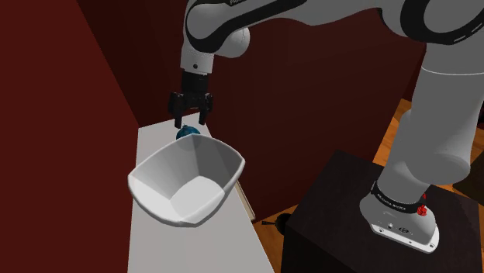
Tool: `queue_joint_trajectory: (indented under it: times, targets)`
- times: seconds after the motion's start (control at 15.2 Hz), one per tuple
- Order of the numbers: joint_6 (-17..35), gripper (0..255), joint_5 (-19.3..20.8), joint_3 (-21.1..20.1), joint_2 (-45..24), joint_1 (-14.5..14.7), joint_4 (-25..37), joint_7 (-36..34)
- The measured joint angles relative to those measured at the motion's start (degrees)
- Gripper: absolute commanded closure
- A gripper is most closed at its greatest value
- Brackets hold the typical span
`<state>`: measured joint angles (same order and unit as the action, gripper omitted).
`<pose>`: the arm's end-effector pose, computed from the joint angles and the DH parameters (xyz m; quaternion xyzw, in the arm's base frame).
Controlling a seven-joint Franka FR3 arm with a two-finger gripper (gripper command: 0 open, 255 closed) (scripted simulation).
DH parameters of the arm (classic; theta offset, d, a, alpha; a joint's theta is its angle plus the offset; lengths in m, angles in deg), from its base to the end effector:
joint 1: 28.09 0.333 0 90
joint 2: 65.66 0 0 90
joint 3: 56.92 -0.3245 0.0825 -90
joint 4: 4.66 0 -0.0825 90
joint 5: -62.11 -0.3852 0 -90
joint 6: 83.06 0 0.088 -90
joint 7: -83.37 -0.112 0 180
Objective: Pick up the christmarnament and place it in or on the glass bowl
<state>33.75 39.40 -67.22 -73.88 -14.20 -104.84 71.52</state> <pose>0.5621 0.2719 0.5075 -0.9779 -0.0280 -0.0086 0.2071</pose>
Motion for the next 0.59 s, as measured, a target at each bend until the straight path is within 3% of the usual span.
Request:
queue_joint_trajectory:
  times: [0.2,0.26,0.59]
  targets:
    - [0.1,0,0.0,0.0,0.0,0.0,0.0,0.0]
    - [0.1,255,0.0,0.0,0.0,0.0,0.0,0.0]
    - [0.1,255,0.1,0.1,0.2,-0.1,0.4,0.0]
